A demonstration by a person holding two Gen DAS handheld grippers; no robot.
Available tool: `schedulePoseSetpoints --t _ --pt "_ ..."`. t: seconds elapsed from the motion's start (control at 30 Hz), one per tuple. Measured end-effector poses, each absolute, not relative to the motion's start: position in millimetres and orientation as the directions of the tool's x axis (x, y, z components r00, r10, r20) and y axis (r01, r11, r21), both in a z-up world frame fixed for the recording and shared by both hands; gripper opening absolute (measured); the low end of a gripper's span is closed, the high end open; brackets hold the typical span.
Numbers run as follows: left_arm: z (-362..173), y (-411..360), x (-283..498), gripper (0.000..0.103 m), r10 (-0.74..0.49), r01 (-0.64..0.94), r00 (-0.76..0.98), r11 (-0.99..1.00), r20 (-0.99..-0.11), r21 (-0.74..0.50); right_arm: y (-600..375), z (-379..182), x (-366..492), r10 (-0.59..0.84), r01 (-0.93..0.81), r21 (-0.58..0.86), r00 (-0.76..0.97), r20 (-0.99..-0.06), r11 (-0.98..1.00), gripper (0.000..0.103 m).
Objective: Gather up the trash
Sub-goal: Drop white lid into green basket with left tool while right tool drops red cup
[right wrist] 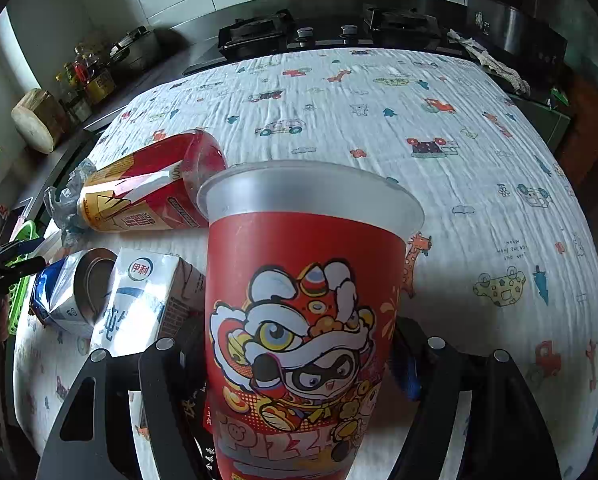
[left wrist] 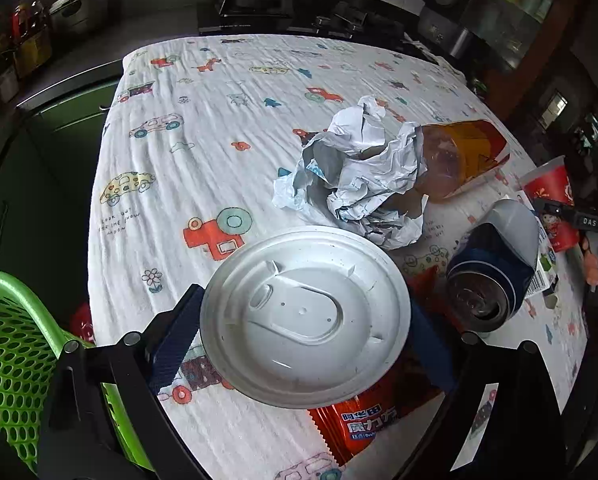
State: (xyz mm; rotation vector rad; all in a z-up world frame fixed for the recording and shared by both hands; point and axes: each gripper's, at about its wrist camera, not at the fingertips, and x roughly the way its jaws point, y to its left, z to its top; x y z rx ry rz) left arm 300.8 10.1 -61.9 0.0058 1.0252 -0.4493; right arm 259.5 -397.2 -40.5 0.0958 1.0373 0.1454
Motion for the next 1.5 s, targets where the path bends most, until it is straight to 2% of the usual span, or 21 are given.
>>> schedulePoseSetpoints --t 0.27,0.57,1.0,1.5 --pt "-33 32 268 0.093 -0.353 0.346 0.527 0.920 -0.773 -0.184 -372 -2 236 0.187 -0.129 0.139 0.554 -0.811 0.982 0.069" --pt "-8 108 226 0.093 -0.249 0.217 0.625 0.966 -0.740 -0.141 -289 31 223 0.303 -0.294 0.157 0.561 -0.770 0.943 0.069" --pt "-53 216 193 0.094 -0.054 0.000 0.575 0.998 -0.816 -0.066 -125 40 230 0.470 -0.526 0.194 0.464 -0.751 0.828 0.069" --pt "-85 265 167 0.095 -0.051 -0.077 0.547 0.991 -0.836 -0.111 40 22 250 0.589 -0.677 0.259 0.315 -0.744 0.689 0.069"
